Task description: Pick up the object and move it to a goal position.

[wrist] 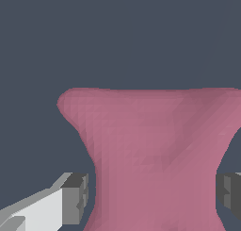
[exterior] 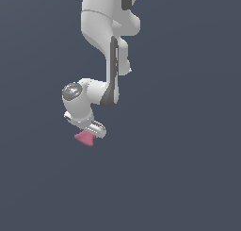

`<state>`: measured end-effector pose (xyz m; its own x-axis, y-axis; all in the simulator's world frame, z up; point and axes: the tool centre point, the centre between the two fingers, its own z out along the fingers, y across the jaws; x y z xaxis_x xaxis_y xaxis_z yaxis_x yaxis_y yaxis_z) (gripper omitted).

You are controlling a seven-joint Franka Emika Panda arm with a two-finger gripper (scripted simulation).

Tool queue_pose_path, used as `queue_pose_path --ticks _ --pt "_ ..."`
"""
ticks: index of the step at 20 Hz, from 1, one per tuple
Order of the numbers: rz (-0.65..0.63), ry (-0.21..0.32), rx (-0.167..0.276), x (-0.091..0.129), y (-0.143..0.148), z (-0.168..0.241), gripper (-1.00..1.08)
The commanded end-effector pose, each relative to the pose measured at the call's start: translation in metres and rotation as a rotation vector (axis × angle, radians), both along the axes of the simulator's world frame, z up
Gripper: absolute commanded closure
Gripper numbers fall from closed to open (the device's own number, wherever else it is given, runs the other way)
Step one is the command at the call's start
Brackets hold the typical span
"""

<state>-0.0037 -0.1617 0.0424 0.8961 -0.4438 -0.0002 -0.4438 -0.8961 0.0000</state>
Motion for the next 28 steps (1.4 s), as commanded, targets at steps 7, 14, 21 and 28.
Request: queue_pose_path --ticks 7,14,21,28 --pt "-0.002 0.0 0.0 0.001 0.0 -0.019 1.08" --pt "-0.002 0.0 0.0 0.001 0.0 -0.019 1.08" --pt "-0.002 -0.001 0.0 0.0 0.002 -0.015 1.08" --pt "-0.002 -0.001 0.0 -0.005 0.021 0.007 1.08"
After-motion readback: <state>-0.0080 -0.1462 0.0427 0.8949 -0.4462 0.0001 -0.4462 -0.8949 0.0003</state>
